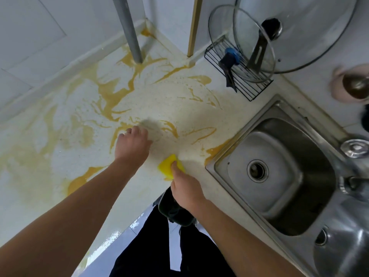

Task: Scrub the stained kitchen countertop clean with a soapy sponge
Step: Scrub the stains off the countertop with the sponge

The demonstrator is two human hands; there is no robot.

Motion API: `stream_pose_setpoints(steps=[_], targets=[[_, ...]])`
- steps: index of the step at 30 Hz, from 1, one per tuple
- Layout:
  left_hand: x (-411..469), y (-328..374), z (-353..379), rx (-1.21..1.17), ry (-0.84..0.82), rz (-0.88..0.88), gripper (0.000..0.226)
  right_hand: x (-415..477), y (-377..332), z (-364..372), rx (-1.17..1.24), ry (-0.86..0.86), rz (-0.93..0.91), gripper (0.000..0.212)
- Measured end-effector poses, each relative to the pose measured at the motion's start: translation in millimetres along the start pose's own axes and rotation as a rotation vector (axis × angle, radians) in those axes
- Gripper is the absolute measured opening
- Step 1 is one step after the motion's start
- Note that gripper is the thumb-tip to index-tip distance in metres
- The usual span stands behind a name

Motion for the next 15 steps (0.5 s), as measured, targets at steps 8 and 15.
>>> stream_pose_setpoints(steps=[8,15], targets=[[10.9,-9.1,28.7,-0.216,0.073,-0.155,0.053,30.4,103.5,-147.7,0.140,0.375,0.104,0.051],[-5.2,1.6,59.0,-0.362,0.108,-0.196,0.070,85.0,238.9,-216.7,-0.192,0.545,0.304,0.036]])
Point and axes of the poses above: each hand's wrist, its own x-axis towards the middle knuckle, its own z-axis out of the palm, y = z × x, the point moved 10 cm from there along x, towards the middle knuckle, and after that the axes turned 1 degree about -x, right-handed, at the moved point
